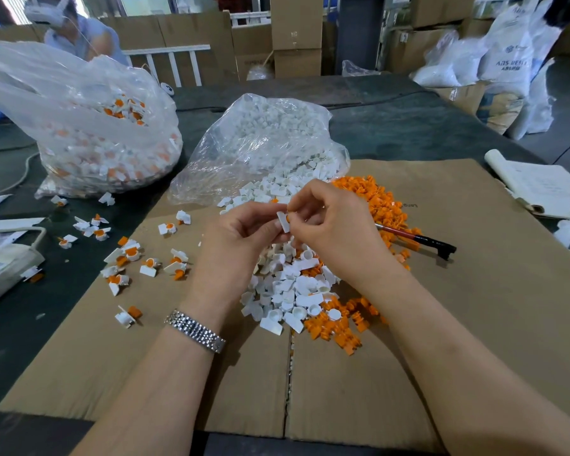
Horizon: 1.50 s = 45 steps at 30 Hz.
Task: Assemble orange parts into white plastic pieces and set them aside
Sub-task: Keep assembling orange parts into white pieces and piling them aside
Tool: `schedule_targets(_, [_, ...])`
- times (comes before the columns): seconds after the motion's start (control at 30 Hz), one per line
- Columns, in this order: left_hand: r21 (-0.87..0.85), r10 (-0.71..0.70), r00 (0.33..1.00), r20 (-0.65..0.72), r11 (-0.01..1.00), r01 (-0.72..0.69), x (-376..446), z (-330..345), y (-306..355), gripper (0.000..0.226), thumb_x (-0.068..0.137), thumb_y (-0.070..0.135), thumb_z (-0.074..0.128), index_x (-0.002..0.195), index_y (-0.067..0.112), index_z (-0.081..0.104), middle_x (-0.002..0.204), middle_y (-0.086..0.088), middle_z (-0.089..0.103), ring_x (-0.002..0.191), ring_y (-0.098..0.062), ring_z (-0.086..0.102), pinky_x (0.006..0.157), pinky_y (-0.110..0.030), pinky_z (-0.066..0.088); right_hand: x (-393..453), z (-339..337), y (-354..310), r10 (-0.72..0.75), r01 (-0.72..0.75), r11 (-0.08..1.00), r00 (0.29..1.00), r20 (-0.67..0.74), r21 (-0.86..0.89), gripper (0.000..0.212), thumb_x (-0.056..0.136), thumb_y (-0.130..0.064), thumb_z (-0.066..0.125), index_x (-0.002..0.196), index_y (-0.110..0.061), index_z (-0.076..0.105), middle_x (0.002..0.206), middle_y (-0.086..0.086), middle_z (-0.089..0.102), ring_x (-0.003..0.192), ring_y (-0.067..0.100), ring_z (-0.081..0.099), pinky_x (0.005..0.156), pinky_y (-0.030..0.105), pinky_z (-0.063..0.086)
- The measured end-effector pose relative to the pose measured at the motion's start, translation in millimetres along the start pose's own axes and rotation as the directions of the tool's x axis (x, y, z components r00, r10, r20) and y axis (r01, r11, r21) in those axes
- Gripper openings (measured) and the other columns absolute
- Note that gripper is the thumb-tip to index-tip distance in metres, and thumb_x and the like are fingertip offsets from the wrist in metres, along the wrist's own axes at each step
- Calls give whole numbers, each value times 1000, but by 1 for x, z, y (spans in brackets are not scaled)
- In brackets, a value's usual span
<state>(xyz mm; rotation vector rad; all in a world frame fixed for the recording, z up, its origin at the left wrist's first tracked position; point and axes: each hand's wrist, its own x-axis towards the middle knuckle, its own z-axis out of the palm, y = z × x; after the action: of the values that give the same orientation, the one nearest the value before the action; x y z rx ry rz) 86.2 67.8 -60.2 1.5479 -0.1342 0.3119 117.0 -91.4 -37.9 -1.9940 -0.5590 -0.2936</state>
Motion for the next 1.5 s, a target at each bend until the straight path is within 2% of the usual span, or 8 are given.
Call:
schedule_targets(0.1, [11,-5,1000,-2,1000,5,0,1,0,17,93,6,71,105,15,78,102,-4,80,93,-24,77,82,-26,60,1,-3,-2,73,-77,990,997,32,121,6,90,-14,70,93,-17,66,76,1,71,62,12,71,54,20,51])
schedule_targets(0.3, [-410,-223,970,92,880,241,4,-9,5,19,81,1,68,90,11,82,90,-12,78,81,-20,76,73,-22,60,2,-25,-3,-19,-27,986,962,273,163,32,88,-16,75,119,-23,69,95,0,67,82,13,67,78,20,56])
schedule_targets(0.6, [-397,-167,982,88,898,188,4,-8,6,20,76,1,70,87,12,83,95,-11,79,83,-20,77,75,-23,61,0,-19,-3,-82,73,995,988,133,72,23,85,-18,78,108,-15,75,88,-1,73,84,12,71,80,34,59])
schedule_targets(0.83, [-442,-224,970,96,864,243,5,-9,7,19,82,5,72,99,-2,78,103,-19,77,90,-25,76,79,-27,61,1,-17,-1,-101,99,995,992,81,26,23,86,-17,77,108,-14,75,88,-4,71,82,7,68,79,21,57])
schedule_targets(1.13, [-354,-267,963,39,897,263,6,-11,5,9,69,7,84,77,7,80,92,-18,78,91,-30,77,80,-27,61,0,-11,0,-150,164,981,981,125,-106,22,87,-17,77,109,-16,74,89,-6,69,83,4,65,79,14,53])
schedule_targets(1.27, [-406,-328,945,1,863,301,7,-11,5,12,65,3,84,75,3,78,94,-21,78,93,-35,77,75,-27,62,4,-19,3,-44,72,983,986,162,-170,32,85,-32,78,115,-23,69,96,-10,67,86,3,63,78,14,51])
schedule_targets(1.4, [-450,-387,921,-32,829,333,7,-13,7,29,66,2,84,92,-4,71,92,-21,77,93,-38,77,68,-24,61,7,-41,18,294,-189,723,955,48,-664,53,83,-55,72,121,-20,57,119,2,57,107,20,57,92,42,51])
schedule_targets(1.5, [-413,-389,921,-24,843,345,6,-13,7,30,69,6,84,96,-1,71,89,-15,78,89,-34,78,64,-23,60,4,-42,22,441,-267,554,898,6,-788,68,79,-60,73,129,-20,48,130,9,53,122,31,50,99,53,45])
